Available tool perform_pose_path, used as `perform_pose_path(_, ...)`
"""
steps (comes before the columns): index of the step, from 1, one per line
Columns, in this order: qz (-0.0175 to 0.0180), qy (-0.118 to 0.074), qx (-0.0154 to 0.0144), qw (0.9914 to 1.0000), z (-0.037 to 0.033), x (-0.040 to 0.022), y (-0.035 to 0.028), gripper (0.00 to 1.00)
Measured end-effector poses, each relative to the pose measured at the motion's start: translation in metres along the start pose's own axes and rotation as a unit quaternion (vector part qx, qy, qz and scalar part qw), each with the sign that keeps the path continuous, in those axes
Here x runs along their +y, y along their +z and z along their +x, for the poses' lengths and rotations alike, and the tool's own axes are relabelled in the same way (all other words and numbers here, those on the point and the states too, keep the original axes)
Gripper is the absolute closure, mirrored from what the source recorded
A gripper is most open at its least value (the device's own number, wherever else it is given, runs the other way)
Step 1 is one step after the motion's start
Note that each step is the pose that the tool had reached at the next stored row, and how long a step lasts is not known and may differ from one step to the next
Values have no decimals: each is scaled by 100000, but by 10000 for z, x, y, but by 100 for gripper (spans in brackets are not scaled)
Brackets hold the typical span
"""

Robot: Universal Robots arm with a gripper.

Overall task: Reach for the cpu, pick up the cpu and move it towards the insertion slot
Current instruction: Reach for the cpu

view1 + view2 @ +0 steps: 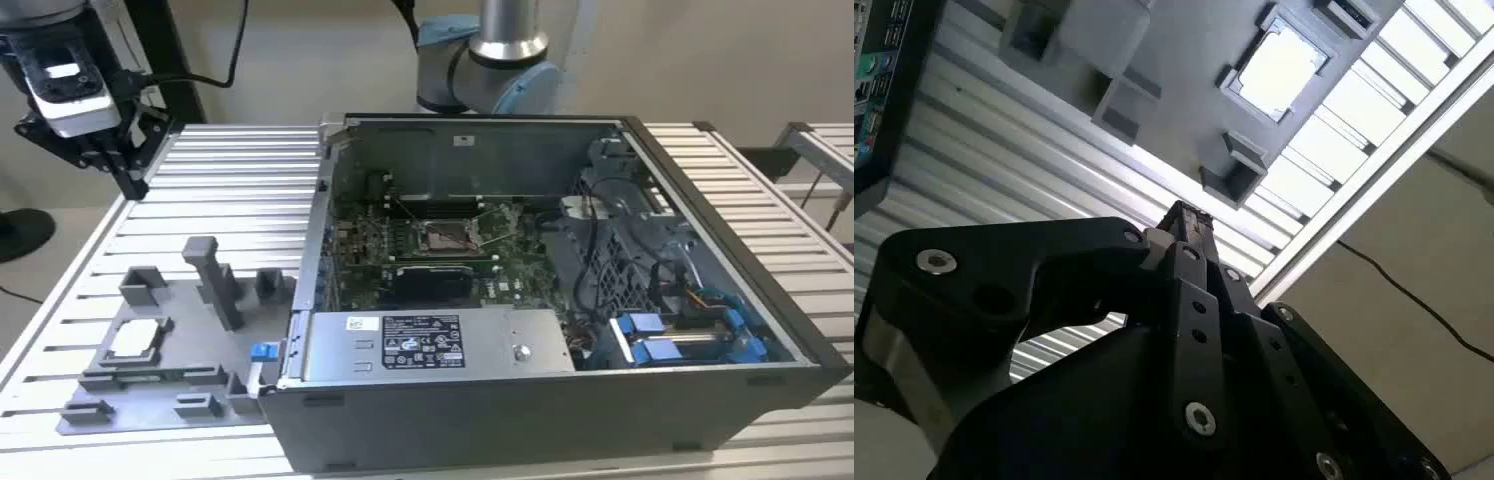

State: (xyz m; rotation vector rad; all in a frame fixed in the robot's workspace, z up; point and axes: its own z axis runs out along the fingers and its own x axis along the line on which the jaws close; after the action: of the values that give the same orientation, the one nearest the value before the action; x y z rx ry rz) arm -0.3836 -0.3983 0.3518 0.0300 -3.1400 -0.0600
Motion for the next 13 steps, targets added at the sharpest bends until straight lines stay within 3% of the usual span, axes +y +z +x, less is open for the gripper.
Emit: perform_pose_path(13,2,-1,1,100000,0,0,0,100)
